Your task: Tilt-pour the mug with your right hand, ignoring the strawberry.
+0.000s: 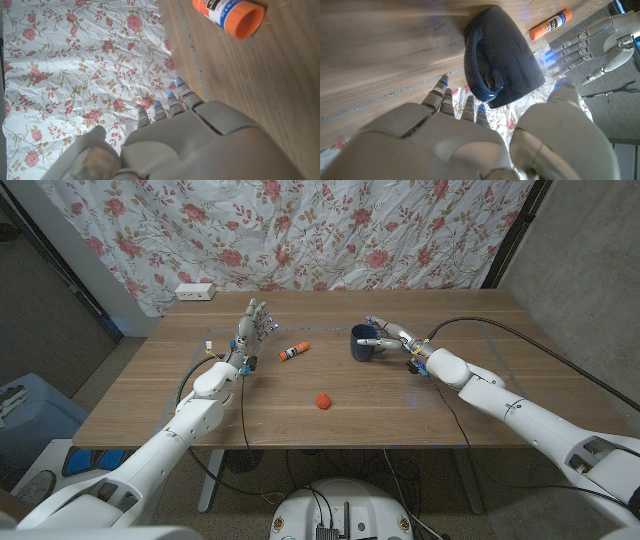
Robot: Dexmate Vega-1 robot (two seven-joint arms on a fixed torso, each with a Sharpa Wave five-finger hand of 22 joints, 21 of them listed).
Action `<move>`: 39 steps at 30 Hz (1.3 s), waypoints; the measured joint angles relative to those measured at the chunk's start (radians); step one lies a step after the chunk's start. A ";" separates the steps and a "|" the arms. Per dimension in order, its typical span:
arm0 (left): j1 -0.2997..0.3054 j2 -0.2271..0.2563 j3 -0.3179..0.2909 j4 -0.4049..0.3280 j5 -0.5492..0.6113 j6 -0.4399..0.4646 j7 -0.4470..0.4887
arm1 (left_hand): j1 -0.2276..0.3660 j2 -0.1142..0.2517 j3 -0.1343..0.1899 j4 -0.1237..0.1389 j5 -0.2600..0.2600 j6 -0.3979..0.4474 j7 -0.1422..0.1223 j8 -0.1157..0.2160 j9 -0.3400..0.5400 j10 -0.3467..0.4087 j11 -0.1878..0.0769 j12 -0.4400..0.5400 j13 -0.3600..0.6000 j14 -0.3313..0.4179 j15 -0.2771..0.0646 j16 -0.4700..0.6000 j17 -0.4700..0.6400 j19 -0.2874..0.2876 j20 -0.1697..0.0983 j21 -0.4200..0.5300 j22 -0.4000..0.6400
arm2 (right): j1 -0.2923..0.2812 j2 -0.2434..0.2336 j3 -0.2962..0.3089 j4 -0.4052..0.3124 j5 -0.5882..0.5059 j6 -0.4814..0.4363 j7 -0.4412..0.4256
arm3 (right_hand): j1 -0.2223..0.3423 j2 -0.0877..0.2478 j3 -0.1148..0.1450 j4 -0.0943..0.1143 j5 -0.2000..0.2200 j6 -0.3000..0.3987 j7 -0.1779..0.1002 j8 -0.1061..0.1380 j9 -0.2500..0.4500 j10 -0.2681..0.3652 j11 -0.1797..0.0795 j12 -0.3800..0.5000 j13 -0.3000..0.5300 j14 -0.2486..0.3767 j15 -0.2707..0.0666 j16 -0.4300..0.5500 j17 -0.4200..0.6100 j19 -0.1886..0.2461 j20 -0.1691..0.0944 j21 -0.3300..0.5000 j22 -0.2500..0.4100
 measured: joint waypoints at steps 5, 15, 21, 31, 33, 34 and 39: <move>0.000 0.000 0.000 0.000 0.000 0.000 0.000 | 0.000 0.000 0.000 0.000 0.000 0.000 0.000 0.000 0.000 0.000 0.000 0.000 0.000 0.000 0.000 0.000 0.000 0.000 0.000 0.000 0.000 | 0.002 0.006 0.017 0.025 0.051 0.044 0.027 | -0.044 0.005 -0.016 0.016 0.000 0.000 0.000 -0.004 0.000 -0.007 -0.007 0.000 -0.014 -0.022 -0.038 0.000 -0.004 -0.009 -0.009 0.000 0.000; 0.000 0.000 0.000 0.000 0.000 0.000 0.000 | 0.000 0.000 0.000 0.000 0.000 0.000 0.000 0.000 0.000 0.000 0.000 0.000 0.000 0.000 0.000 0.000 0.000 0.000 0.000 0.000 0.000 | -0.026 0.025 0.062 0.048 0.125 0.065 0.024 | -0.097 0.031 -0.030 0.039 0.000 0.011 0.011 -0.004 -0.003 0.000 -0.026 0.005 -0.047 -0.016 -0.127 0.014 -0.018 -0.025 -0.032 0.005 -0.005; 0.000 0.000 0.000 0.000 0.000 0.000 0.000 | 0.000 0.000 0.000 0.000 0.000 0.000 0.000 0.000 0.000 0.000 0.000 0.000 0.000 0.000 0.000 0.000 0.000 0.000 0.000 0.000 0.000 | -0.058 0.036 0.093 0.032 0.181 0.064 -0.013 | -0.123 0.036 -0.039 0.050 0.000 0.022 0.022 -0.004 -0.005 0.009 -0.034 0.009 -0.065 0.000 -0.170 0.020 -0.029 -0.025 -0.047 0.008 -0.005; 0.000 0.000 0.000 0.000 0.000 0.000 0.000 | 0.000 0.000 0.000 0.000 0.000 0.000 0.000 0.000 0.000 0.000 0.000 0.000 0.000 0.000 0.000 0.000 0.000 0.000 0.000 0.000 0.000 | -0.103 0.068 0.138 0.024 0.247 0.063 -0.057 | -0.173 0.065 -0.050 0.081 -0.005 0.033 0.032 -0.004 -0.005 0.016 -0.041 0.009 -0.081 0.007 -0.168 0.023 -0.037 -0.038 -0.070 0.008 -0.005; 0.000 0.000 0.000 0.000 0.000 0.000 0.000 | 0.000 0.000 0.000 0.000 0.000 0.000 0.000 0.000 0.000 0.000 0.000 0.000 0.000 0.000 0.000 0.000 0.000 0.000 0.000 0.000 0.000 | -0.109 0.074 0.146 0.023 0.247 0.063 -0.057 | -0.195 0.066 -0.050 0.087 -0.008 0.033 0.032 -0.004 -0.005 0.016 -0.041 0.009 -0.084 0.014 -0.162 0.028 -0.037 -0.046 -0.072 0.008 -0.005; 0.000 0.000 0.000 0.000 0.000 0.000 0.000 | 0.000 0.000 0.000 0.000 0.000 0.000 0.000 0.000 0.000 0.000 0.000 0.000 0.000 0.000 0.000 0.000 0.000 0.000 0.000 0.000 0.000 | -0.113 0.079 0.151 0.023 0.247 0.063 -0.057 | -0.199 0.071 -0.054 0.091 -0.010 0.034 0.033 -0.004 -0.005 0.016 -0.041 0.009 -0.086 0.018 -0.158 0.031 -0.040 -0.046 -0.072 0.008 -0.005; 0.000 0.000 0.000 0.000 0.000 0.000 0.000 | 0.000 0.000 0.000 0.000 0.000 0.000 0.000 0.000 0.000 0.000 0.000 0.000 0.000 0.000 0.000 0.000 0.000 0.000 0.000 0.000 0.000 | -0.125 0.098 0.171 0.024 0.325 0.064 -0.069 | -0.233 0.104 -0.052 0.116 -0.016 0.044 0.035 -0.004 -0.005 0.016 -0.041 0.009 -0.093 0.034 -0.160 0.039 -0.042 -0.047 -0.072 0.008 -0.005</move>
